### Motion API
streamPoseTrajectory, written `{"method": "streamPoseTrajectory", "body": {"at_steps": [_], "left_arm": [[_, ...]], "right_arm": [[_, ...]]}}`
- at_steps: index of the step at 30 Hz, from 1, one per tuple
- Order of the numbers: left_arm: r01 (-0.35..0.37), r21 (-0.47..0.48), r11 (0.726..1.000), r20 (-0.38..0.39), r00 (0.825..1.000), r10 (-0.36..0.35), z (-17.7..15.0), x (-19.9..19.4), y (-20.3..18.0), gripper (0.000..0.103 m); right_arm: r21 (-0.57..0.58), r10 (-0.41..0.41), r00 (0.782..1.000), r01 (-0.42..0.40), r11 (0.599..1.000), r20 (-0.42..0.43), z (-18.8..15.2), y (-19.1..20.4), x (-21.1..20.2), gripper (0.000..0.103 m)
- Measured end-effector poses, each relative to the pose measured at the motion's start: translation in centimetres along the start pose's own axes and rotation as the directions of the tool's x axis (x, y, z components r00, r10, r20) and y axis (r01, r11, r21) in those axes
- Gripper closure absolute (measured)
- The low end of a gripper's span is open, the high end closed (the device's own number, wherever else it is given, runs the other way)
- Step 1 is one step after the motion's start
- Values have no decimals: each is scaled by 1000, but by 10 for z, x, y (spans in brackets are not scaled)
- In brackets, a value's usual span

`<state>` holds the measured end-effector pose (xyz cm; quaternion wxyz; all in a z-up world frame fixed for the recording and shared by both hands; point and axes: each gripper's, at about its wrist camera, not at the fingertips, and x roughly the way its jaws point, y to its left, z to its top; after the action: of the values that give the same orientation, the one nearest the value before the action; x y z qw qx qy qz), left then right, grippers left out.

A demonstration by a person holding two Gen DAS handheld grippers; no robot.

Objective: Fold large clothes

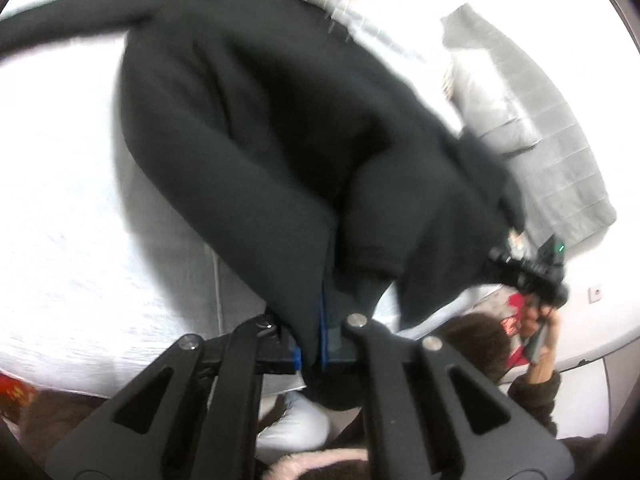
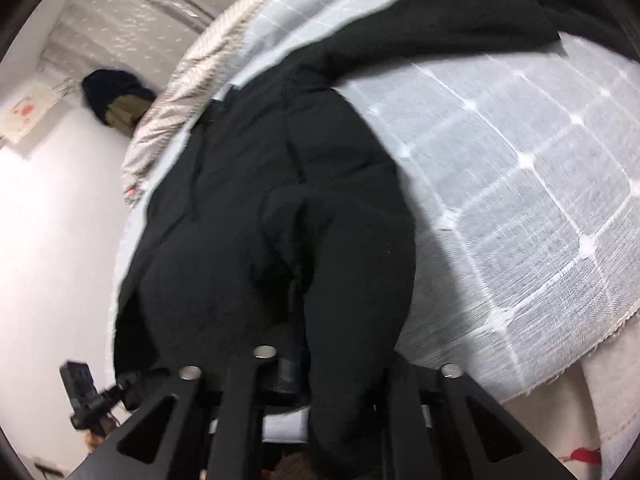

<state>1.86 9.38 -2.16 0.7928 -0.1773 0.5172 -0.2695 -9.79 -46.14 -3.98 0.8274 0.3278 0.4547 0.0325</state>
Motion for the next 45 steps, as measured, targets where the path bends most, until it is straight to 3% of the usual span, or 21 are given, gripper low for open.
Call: {"method": "streamPoseTrajectory", "body": {"at_steps": [3, 7, 11, 15, 17, 18, 20, 22, 23, 24, 25, 26, 27, 29, 31, 34, 35, 39, 41, 43, 45], "left_arm": [[28, 34, 999, 129, 991, -32, 16, -59, -11, 97], [38, 41, 998, 271, 962, -47, 32, -134, -8, 97], [23, 24, 999, 329, 944, -30, 34, -174, 5, 97], [-122, 6, 993, 227, 967, 118, 26, -162, 35, 97], [-255, 35, 966, 103, 963, 250, 13, -137, 54, 93], [-302, 46, 952, 49, 953, 300, 10, -121, 59, 90], [-399, 62, 915, -58, 914, 402, -5, -94, 69, 87], [-471, 81, 878, -39, 879, 475, -12, -90, 69, 83], [-498, 93, 862, -11, 865, 501, -18, -91, 64, 71], [-513, 101, 852, 13, 857, 514, -19, -91, 58, 62], [-521, 112, 846, 51, 853, 519, -18, -96, 51, 43], [-517, 125, 847, 87, 856, 510, -17, -100, 44, 35], [-506, 147, 850, 121, 862, 492, -15, -100, 38, 34], [-466, 202, 861, 163, 883, 440, -10, -96, 20, 33], [-422, 232, 876, 169, 905, 391, 0, -82, 9, 32], [-331, 291, 898, 143, 943, 301, 15, -48, -2, 29], [-317, 309, 897, 139, 948, 288, 21, -32, -1, 29], [-320, 292, 901, 82, 947, 310, 33, 13, 18, 29], [-320, 254, 912, 0, 944, 331, 31, 33, 39, 29], [-322, 226, 919, -78, 935, 347, 19, 43, 62, 29], [-300, 254, 920, -58, 944, 324, 8, 33, 63, 28]], "right_arm": [[-43, 59, 996, -57, 997, 62, -3, 23, -31, 96], [-105, 130, 977, -113, 988, 167, 0, 58, -77, 97], [-140, 158, 963, -129, 982, 220, 6, 78, -104, 97], [-166, -15, 980, 48, 985, 196, 5, 77, -100, 96], [-178, -126, 987, 142, 974, 95, -3, 66, -78, 89], [-181, -169, 984, 177, 968, 54, -6, 60, -69, 88], [-183, -293, 956, 284, 941, -21, -14, 45, -45, 82], [-210, -404, 915, 389, 897, -28, -15, 38, -34, 82], [-216, -441, 898, 429, 877, -5, -15, 37, -36, 81], [-215, -450, 893, 441, 871, 11, -13, 37, -38, 80], [-211, -442, 897, 437, 874, 27, -11, 39, -42, 77], [-208, -420, 907, 418, 884, 36, -8, 42, -46, 73], [-208, -404, 914, 403, 891, 43, -7, 45, -49, 71], [-222, -357, 932, 362, 905, 63, -2, 55, -50, 48], [-237, -329, 940, 341, 910, 89, 3, 69, -42, 35], [-303, -287, 954, 299, 905, 86, 12, 93, -12, 34], [-332, -281, 957, 289, 898, 71, 16, 99, 5, 34], [-389, -323, 946, 302, 870, 12, 23, 102, 57, 34], [-367, -326, 944, 286, 885, -51, 21, 87, 76, 34], [-319, -356, 926, 303, 898, -122, 14, 60, 91, 34], [-326, -342, 934, 292, 899, -106, 4, 45, 87, 34]]}}
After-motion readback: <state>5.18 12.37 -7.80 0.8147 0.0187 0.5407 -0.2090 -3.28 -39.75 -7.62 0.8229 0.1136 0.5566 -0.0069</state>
